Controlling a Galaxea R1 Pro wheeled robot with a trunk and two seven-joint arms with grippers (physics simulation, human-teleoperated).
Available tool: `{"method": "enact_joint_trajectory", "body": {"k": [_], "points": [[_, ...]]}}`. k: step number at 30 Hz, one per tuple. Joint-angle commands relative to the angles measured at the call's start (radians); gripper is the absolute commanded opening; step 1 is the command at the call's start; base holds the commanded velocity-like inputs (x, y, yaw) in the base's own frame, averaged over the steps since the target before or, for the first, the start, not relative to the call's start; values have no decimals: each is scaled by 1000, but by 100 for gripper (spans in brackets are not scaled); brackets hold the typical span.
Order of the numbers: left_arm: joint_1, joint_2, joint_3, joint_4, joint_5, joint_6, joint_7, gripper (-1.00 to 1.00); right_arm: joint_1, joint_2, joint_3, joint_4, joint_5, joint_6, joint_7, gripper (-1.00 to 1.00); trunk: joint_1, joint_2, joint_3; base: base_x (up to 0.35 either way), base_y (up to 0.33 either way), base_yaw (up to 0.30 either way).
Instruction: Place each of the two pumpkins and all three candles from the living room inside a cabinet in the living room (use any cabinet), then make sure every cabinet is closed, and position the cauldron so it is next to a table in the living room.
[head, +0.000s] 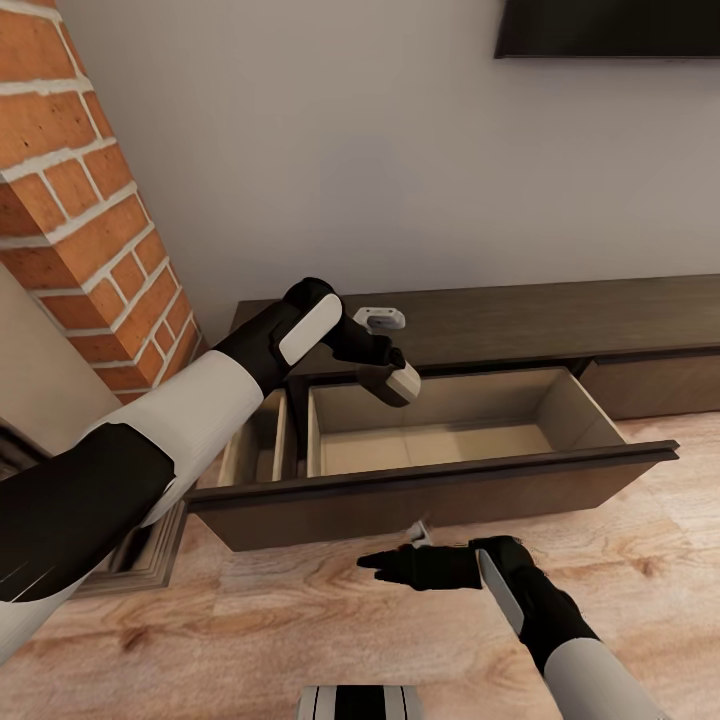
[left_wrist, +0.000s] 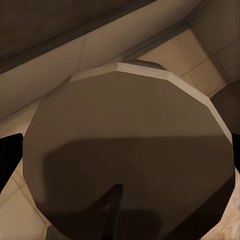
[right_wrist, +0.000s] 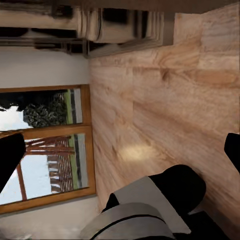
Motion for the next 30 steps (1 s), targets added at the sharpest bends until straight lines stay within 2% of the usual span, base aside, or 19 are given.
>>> {"method": "enact_joint_trajectory", "body": {"k": [1, 3, 4, 5, 8, 9, 11, 12, 13, 14, 15, 16, 21, 30], "points": [[-1, 0, -2, 0, 7, 2, 6, -100, -1, -3, 24, -3, -5, 18, 3, 100, 0, 0, -1, 0, 0, 0], [-1, 0, -2, -1, 7, 2, 6, -100, -1, -16, 110, -11, -13, 73, 17, 100, 0, 0, -1, 0, 0, 0], [-1, 0, -2, -1, 7, 2, 6, -100, -1, -17, 125, -13, -16, 81, 20, 100, 0, 0, -1, 0, 0, 0], [-1, 0, -3, -1, 7, 2, 6, -100, -1, -21, 170, -17, -28, 97, 27, 100, 0, 0, -1, 0, 0, 0], [-1, 0, -3, -1, 7, 2, 6, -100, -1, -27, 223, -32, -60, 105, 37, 100, 0, 0, -1, 0, 0, 0], [-1, 0, -3, -1, 7, 2, 6, -100, -1, -36, 240, -46, -87, 105, 43, 100, 0, 0, -1, 0, 0, 0], [-1, 0, -3, -1, 7, 2, 6, -100, -1, -61, 255, -78, -131, 101, 54, 100, 0, 0, -1, 0, 0, 0], [-1, 0, -2, -1, 7, 2, 6, -100, -1, -83, 261, -103, -162, 97, 64, 100, 0, 0, -1, 0, 0, 0], [-1, 0, -2, -1, 6, 2, 6, -100, -1, -142, 273, -146, -248, 61, 107, 100, 0, 0, -1, 0, 0, 0], [-1, 0, -2, -1, 7, 2, 6, -100, -1, -156, 284, -153, -276, 39, 123, 100, 0, 0, -1, 0, 0, 0], [-1, 0, -2, -1, 7, 2, 6, -100, -1, -161, 291, -156, -286, 30, 128, 100, 0, 0, -1, 0, 0, 0], [-1, 0, -3, -1, 7, 2, 5, -100, -1, -173, 340, -167, -320, 4, 140, 100, 0, -1, -5, 0, 0, 0], [-1, 0, -4, -1, 7, 3, 5, -100, -1, -180, 357, -174, -331, -1, 150, 100, 3, -2, -24, 0, 0, 0], [-1, 0, -10, -4, 9, 5, -3, -100, -1, -179, 365, -195, -332, -1, 151, 100, 7, -4, -59, 0, 0, 0]]}}
